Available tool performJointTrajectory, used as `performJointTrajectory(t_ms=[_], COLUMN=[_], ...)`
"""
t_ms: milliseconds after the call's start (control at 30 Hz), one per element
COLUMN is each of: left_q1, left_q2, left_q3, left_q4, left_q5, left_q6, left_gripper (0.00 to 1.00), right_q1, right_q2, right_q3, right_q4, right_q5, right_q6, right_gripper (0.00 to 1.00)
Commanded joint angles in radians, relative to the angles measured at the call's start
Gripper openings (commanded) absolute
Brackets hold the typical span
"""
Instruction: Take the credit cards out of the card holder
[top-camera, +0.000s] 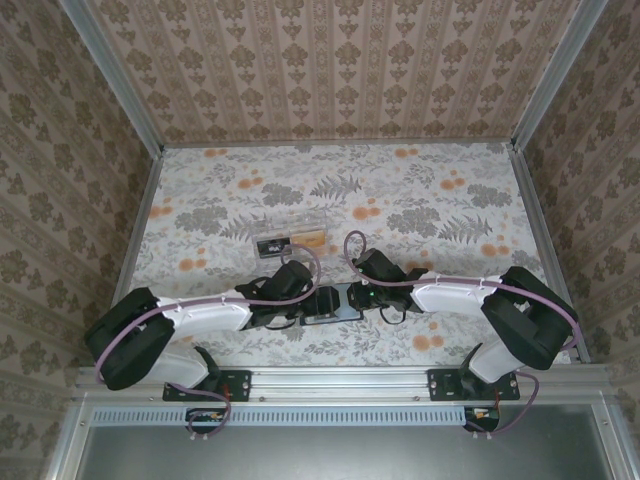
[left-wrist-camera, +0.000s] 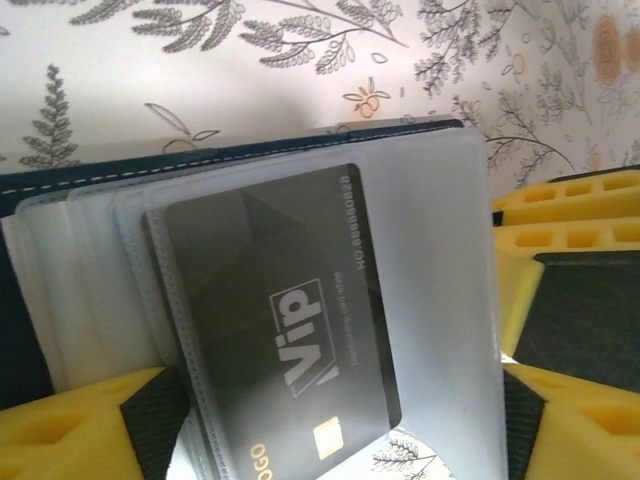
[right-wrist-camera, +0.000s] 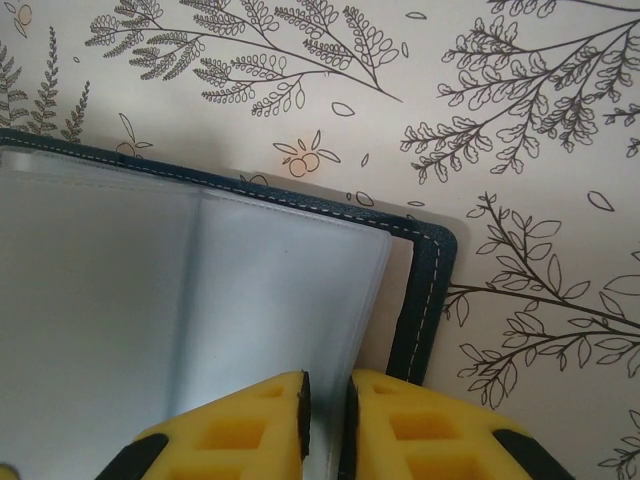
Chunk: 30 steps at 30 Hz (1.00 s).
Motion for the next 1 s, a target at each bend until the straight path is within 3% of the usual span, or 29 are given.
performJointTrajectory(t_ms=[0,133,667,967], left_q1=[-0.008,-0.008,-0.003,0.002], left_q2=[-0.01,-0.018,-0.061,-0.084], left_q3=[0.015,0.014,0.014,0.007], left_q4=[-0.003,-0.004,-0.021,-0.043], left_q5=[0.014,0.011,0.017,0.016], left_q6=[0.022,0.028,0.054,0.065], left_gripper=[0.91,1.0,1.0,1.0], right_q1=[0.002,0.002,-0.005,-0.039], right_q2=[0.023,0.025,-0.032,-0.222], right_q3=[-0.004,-0.002,0.007,0.001], right_q4=[-0.022,-0.021,-0.073,-0.207], right_q5=[-0.013,-0.014,0.056,0.224], right_q6=[0.011,0.012,0.015,0.033], right_gripper=[0.22,0.22,0.31,0.39])
